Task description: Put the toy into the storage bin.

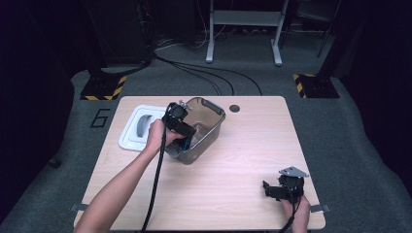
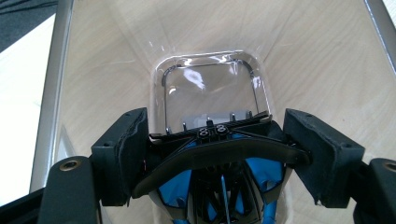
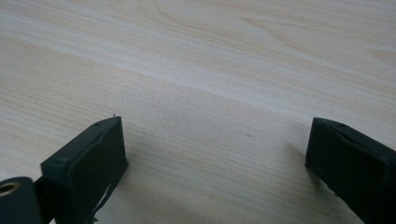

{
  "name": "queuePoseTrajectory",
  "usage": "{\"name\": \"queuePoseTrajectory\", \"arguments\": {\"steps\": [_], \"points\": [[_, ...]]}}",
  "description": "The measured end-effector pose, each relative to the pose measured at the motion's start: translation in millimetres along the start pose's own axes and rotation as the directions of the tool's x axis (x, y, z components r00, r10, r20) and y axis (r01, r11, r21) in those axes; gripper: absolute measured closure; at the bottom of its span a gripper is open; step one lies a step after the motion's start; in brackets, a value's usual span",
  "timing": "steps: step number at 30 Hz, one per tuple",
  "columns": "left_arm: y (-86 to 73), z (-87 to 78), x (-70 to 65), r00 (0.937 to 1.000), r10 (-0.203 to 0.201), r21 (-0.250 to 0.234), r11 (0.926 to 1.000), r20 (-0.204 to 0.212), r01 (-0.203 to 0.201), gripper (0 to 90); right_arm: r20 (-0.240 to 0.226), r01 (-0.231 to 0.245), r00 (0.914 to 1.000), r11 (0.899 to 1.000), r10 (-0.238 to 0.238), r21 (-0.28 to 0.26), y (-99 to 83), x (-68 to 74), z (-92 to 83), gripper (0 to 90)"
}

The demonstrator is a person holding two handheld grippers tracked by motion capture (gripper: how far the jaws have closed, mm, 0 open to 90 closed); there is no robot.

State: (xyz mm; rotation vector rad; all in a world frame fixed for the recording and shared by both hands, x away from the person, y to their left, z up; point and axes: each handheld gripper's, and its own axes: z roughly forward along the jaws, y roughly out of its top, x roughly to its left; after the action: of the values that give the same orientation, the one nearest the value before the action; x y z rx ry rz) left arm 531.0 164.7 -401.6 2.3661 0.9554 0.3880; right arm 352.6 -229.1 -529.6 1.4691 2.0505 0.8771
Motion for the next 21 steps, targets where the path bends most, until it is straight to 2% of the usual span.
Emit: {"name": "queuePoseTrajectory", "arguments": {"steps": [21], "points": [[-9.8, -23.4, -9.8, 0.9962, 0.084, 0.036, 0.9959, -0.024, -0.083, 24.9, 0.000, 0.000, 1.0000, 1.000, 0.000, 0.000, 0.0, 0.0, 0.0, 4.0]]}}
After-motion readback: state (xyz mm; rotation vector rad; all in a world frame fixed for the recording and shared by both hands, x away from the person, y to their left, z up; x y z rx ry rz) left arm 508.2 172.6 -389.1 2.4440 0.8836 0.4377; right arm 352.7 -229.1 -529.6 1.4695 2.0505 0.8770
